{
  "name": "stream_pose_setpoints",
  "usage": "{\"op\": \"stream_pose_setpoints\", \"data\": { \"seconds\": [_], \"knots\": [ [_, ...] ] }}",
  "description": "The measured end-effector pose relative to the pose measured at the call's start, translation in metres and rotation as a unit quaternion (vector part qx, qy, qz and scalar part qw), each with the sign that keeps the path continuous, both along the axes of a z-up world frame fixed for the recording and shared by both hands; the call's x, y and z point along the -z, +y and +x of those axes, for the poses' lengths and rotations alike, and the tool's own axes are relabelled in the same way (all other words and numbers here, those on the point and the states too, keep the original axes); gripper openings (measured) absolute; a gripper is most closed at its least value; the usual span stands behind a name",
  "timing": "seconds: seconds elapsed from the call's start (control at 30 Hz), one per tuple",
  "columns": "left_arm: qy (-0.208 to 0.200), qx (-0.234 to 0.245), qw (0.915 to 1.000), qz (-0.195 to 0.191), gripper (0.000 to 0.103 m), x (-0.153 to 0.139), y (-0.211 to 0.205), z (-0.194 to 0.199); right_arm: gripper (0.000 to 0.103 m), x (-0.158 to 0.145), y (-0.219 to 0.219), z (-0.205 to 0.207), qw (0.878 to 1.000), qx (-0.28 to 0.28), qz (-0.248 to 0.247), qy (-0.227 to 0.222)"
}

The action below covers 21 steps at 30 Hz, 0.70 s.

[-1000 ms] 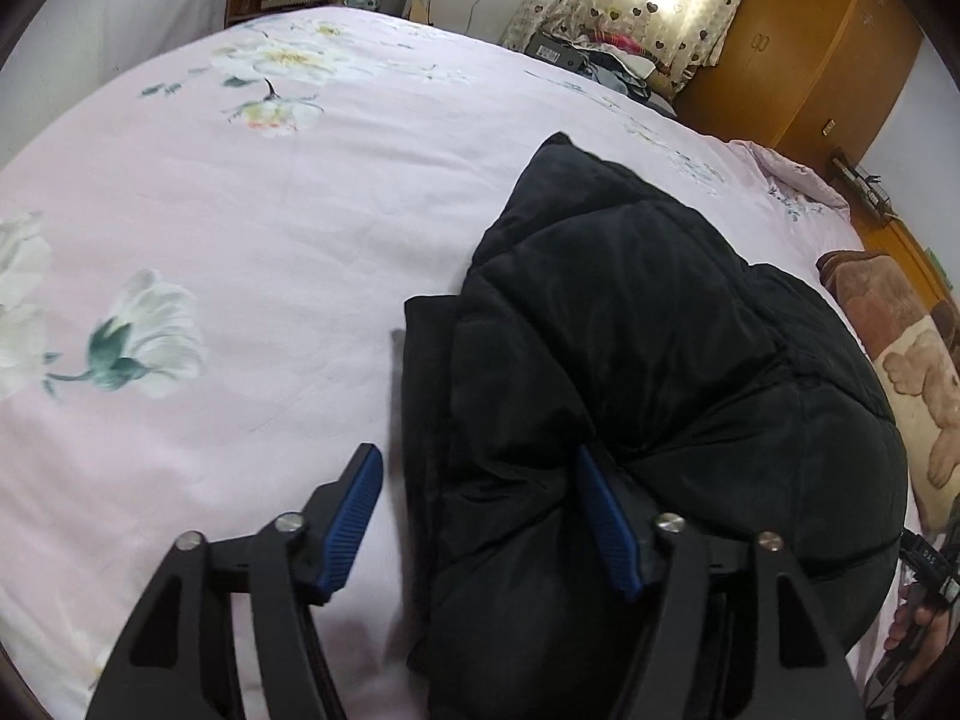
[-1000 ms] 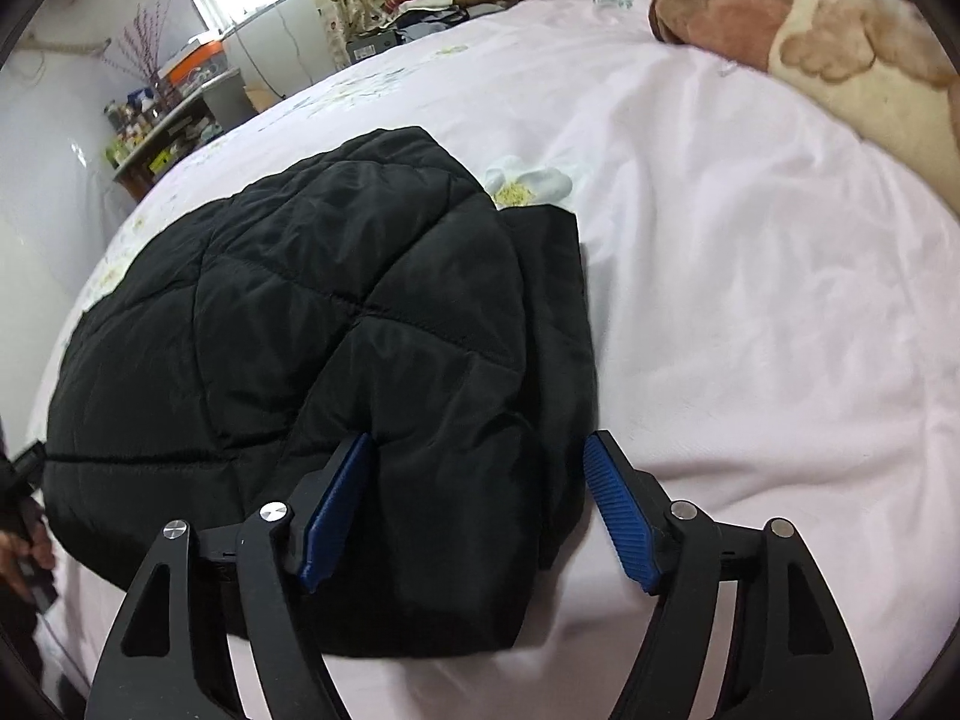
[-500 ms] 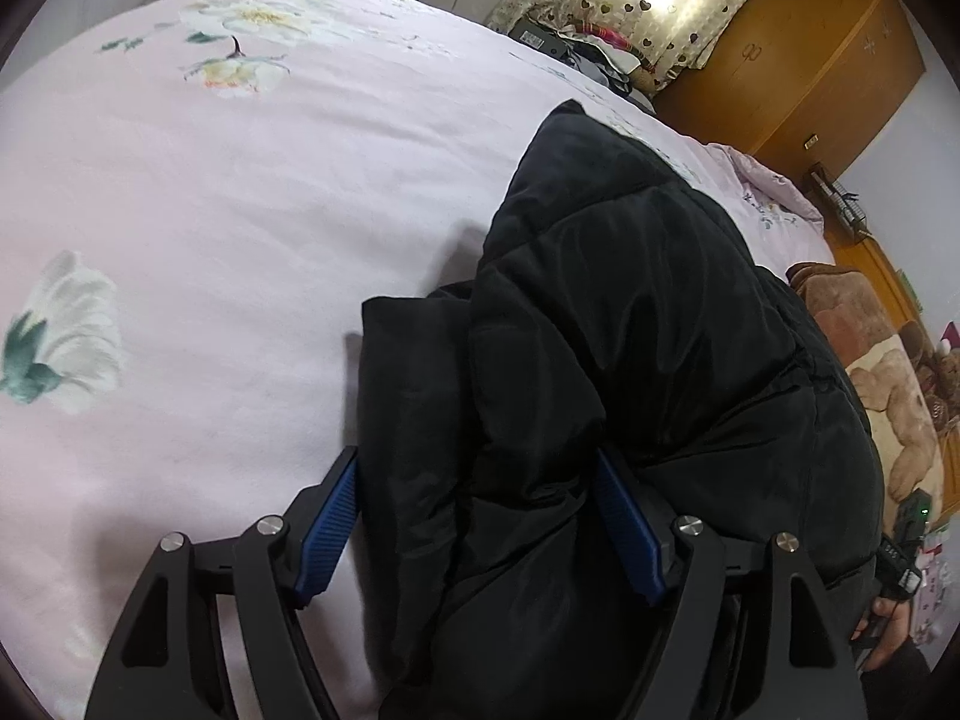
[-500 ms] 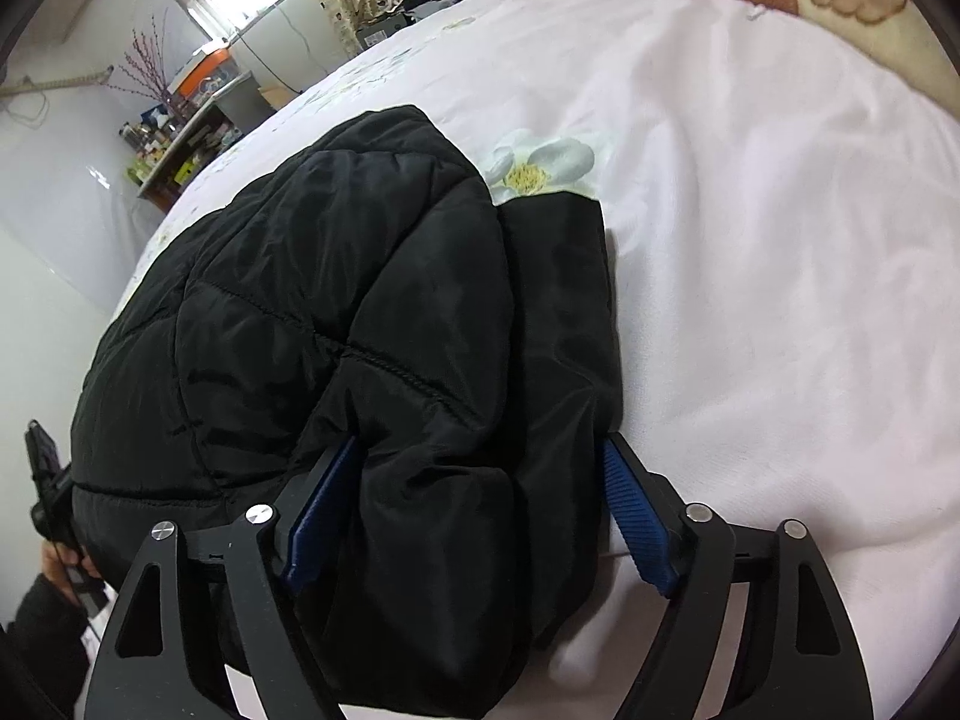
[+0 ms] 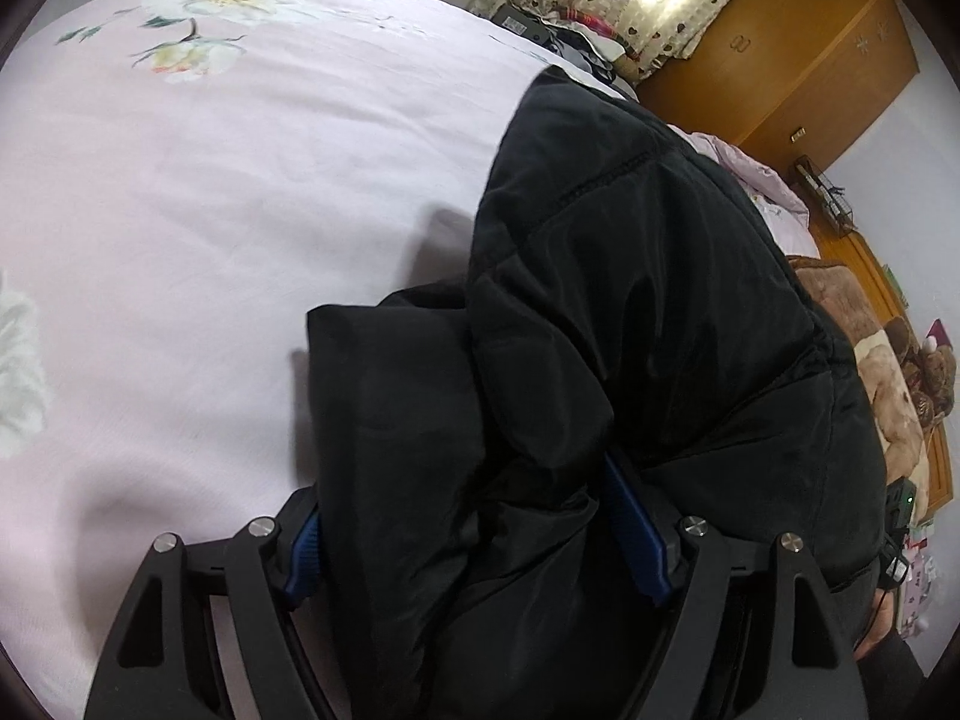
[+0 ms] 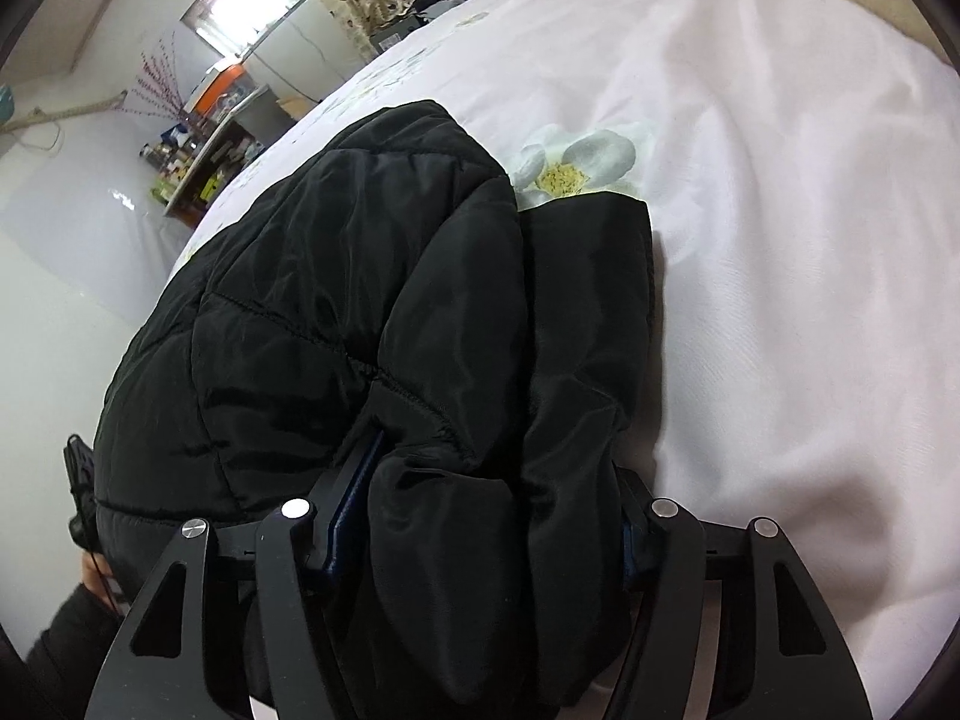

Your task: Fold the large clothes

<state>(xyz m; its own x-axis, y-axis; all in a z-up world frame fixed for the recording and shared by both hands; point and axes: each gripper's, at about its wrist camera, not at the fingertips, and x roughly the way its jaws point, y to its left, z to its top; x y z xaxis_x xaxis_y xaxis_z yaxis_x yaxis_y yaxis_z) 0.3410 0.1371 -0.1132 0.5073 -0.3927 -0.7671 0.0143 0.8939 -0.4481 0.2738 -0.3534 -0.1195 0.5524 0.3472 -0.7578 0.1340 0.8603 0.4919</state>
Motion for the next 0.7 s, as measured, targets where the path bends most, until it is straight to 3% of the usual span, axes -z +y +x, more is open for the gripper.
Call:
{"op": "stream_pose_setpoints", "data": {
  "seconds": [0.07,0.23,0.3,0.7],
  "knots": [
    [-0.004,0.004,1.0,0.006,0.07,-0.004,-0.005,0.001,0.058,0.0,0.002,0.003,1.0,-0.001,-0.004,0.002],
    [-0.012,0.004,0.9998,0.018,0.036,-0.022,-0.008,-0.004,0.035,-0.014,0.009,0.0,1.0,-0.005,-0.018,0.0],
    [-0.018,0.002,0.9994,0.028,0.031,-0.032,-0.008,-0.006,0.03,-0.024,0.012,-0.001,0.999,-0.007,-0.031,-0.003],
    [-0.107,0.001,0.9942,0.011,0.027,-0.127,0.003,-0.038,0.024,-0.112,0.015,-0.025,0.996,-0.02,-0.042,-0.075]
  ]
}}
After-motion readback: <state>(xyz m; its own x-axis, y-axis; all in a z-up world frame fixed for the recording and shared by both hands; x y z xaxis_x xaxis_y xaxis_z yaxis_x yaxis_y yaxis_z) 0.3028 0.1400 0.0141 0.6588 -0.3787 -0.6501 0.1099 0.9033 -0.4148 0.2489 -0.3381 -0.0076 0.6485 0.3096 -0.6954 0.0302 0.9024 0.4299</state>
